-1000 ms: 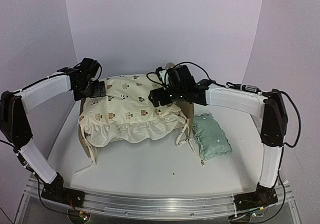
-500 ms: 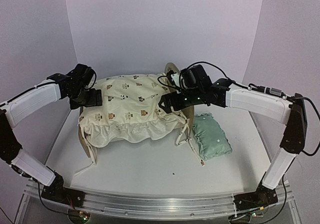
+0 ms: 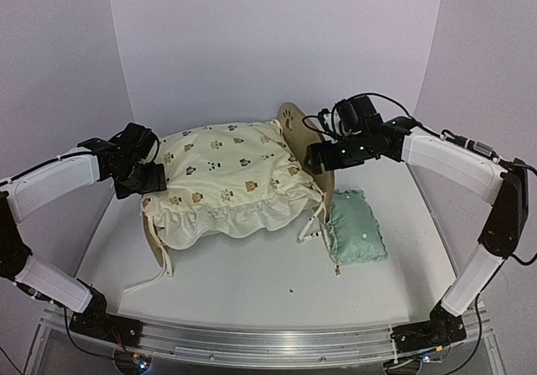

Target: Set up the pet bed

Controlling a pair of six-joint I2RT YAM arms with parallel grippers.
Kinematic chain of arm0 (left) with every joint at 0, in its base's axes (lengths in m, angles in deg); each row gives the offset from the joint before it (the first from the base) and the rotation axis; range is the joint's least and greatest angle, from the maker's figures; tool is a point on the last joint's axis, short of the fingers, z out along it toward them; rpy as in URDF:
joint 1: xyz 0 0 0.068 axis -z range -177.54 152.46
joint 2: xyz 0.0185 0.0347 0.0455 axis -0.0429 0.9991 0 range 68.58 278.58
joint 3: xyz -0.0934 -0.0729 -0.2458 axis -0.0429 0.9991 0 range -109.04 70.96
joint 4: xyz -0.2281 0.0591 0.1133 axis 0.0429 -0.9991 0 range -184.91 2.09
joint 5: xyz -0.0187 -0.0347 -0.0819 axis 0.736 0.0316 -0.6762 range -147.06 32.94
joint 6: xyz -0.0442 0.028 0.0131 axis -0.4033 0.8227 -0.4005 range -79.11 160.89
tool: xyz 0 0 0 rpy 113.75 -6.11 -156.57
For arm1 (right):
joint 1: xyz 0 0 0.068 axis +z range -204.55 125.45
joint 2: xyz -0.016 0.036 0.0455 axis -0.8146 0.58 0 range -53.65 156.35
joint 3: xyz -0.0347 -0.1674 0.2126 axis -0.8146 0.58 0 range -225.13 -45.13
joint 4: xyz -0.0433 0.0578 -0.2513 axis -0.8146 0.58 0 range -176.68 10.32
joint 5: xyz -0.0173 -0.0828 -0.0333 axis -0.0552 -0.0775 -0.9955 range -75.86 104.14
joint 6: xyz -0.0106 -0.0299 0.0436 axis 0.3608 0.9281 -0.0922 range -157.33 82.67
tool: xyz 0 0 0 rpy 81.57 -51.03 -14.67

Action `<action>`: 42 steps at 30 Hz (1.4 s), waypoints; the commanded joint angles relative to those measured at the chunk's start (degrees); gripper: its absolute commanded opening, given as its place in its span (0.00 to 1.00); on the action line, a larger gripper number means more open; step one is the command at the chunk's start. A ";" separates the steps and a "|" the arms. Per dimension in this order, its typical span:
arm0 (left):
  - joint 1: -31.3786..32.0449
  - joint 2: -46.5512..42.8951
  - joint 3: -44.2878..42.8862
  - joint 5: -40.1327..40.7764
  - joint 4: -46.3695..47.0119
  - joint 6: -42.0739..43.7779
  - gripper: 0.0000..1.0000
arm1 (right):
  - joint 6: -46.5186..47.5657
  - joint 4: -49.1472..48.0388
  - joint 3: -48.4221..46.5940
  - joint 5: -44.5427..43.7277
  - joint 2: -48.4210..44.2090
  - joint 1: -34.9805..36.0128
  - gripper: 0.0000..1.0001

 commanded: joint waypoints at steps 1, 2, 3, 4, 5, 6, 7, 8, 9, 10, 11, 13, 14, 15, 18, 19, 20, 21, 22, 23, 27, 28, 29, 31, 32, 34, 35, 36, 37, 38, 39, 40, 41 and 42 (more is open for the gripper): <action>-0.32 -1.73 0.95 1.79 1.53 -1.91 0.88 | 1.26 1.56 -3.07 -4.50 -1.94 -2.74 0.98; -0.36 -1.97 1.34 1.82 1.77 -2.03 0.88 | 1.49 1.56 -3.21 -5.07 -1.86 -2.85 0.98; -0.39 -2.23 1.73 1.72 2.25 -2.01 0.88 | 1.66 1.55 -3.44 -4.88 -1.75 -2.89 0.98; -0.45 -2.39 2.20 1.60 2.61 -2.01 0.87 | 1.87 1.57 -3.78 -4.46 -1.56 -2.90 0.98; -0.52 -2.33 2.61 1.41 2.85 -2.00 0.87 | 1.93 1.52 -4.22 -4.30 -1.25 -2.91 0.98; -0.55 -2.18 2.87 1.21 3.03 -2.00 0.86 | 2.07 1.47 -4.70 -4.19 -0.85 -2.91 0.98; -0.55 -1.93 3.08 0.94 3.23 -2.08 0.86 | 2.39 1.36 -5.15 -4.45 -0.26 -2.94 0.98; -0.54 -1.67 3.34 0.61 3.42 -2.13 0.85 | 2.71 1.18 -5.69 -4.93 0.50 -3.05 0.98; -0.55 -1.45 3.62 0.26 3.63 -2.16 0.84 | 2.96 1.03 -6.44 -5.17 1.53 -3.18 0.98; -0.52 -1.35 4.00 0.03 3.99 -2.17 0.84 | 3.18 0.93 -7.35 -5.06 2.94 -3.44 0.98; -0.54 -1.37 4.30 -0.34 4.34 -2.11 0.83 | 3.43 0.92 -8.05 -4.34 4.12 -3.53 0.98; -0.58 -1.41 4.81 -0.93 5.00 -2.01 0.83 | 3.69 1.03 -9.14 -2.98 6.50 -3.55 0.95; -0.57 -1.39 4.99 -1.43 5.31 -1.91 0.82 | 3.52 1.13 -9.16 -2.48 7.16 -3.59 0.90; -0.56 -1.32 5.15 -1.86 5.57 -1.83 0.82 | 3.21 1.18 -8.76 -2.06 7.42 -3.59 0.83; -0.56 -0.90 5.66 -3.31 6.48 -1.50 0.82 | 2.43 1.10 -6.96 -1.74 6.56 -3.55 0.60; -0.56 -0.69 5.90 -4.18 7.08 -1.34 0.82 | 2.22 1.15 -6.23 -1.94 5.99 -3.56 0.52; -0.54 -0.48 6.17 -5.32 7.77 -1.03 0.82 | 2.05 1.18 -5.47 -2.25 5.47 -3.54 0.45; -0.51 -0.29 6.46 -6.69 8.60 -0.58 0.82 | 1.88 1.21 -4.68 -2.62 4.86 -3.51 0.39; -0.52 -0.19 6.72 -8.16 9.58 -0.10 0.82 | 1.65 1.30 -3.78 -3.07 3.90 -3.52 0.33; -0.55 -0.15 6.96 -9.48 10.39 0.25 0.82 | 1.30 1.41 -2.77 -3.50 2.80 -3.52 0.26; -0.14 0.87 7.26 -13.93 12.99 1.33 0.82 | -0.61 1.89 2.35 -4.66 -1.54 -3.22 0.15; 0.04 1.26 7.13 -14.71 13.39 1.59 0.82 | -1.03 2.41 3.31 -5.18 -2.73 -2.94 0.14; 0.14 1.78 7.05 -15.78 13.80 1.71 0.82 | -1.30 3.06 4.47 -6.17 -3.54 -2.54 0.14; 0.60 2.79 6.91 -17.19 14.72 1.69 0.82 | -1.95 4.43 6.35 -9.14 -5.31 -1.59 0.14; 0.85 3.33 6.76 -17.83 15.14 1.71 0.82 | -2.53 5.28 7.40 -10.46 -6.44 -1.27 0.14; 1.35 4.69 6.40 -19.08 15.76 1.71 0.81 | -3.72 6.55 9.98 -12.43 -8.46 -0.82 0.14; 1.76 5.18 6.05 -19.53 16.01 1.77 0.81 | -4.49 7.15 10.92 -13.22 -9.85 -0.71 0.13; 2.17 5.85 5.84 -19.99 16.13 1.78 0.81 | -5.13 7.49 12.31 -13.78 -10.94 -0.71 0.13; 2.46 6.31 5.58 -20.37 16.12 1.82 0.81 | -5.95 7.95 13.75 -14.06 -12.38 -0.70 0.14; 2.98 6.70 5.38 -20.48 16.10 1.79 0.81 | -6.61 8.43 14.73 -14.55 -13.58 -0.69 0.14; 3.37 6.81 5.22 -20.50 16.21 1.78 0.81 | -7.35 9.17 15.55 -14.81 -14.82 -0.62 0.14; 3.67 6.86 5.13 -21.85 16.30 1.78 0.80 | -8.18 10.13 16.27 -15.01 -16.04 -0.61 0.14; 3.85 6.86 5.14 -22.80 16.42 1.82 0.80 | -9.00 11.17 16.91 -15.29 -17.29 -0.61 0.14; 3.97 6.86 5.17 -23.50 16.57 1.95 0.80 | -9.71 12.06 17.59 -15.50 -18.51 -0.60 0.14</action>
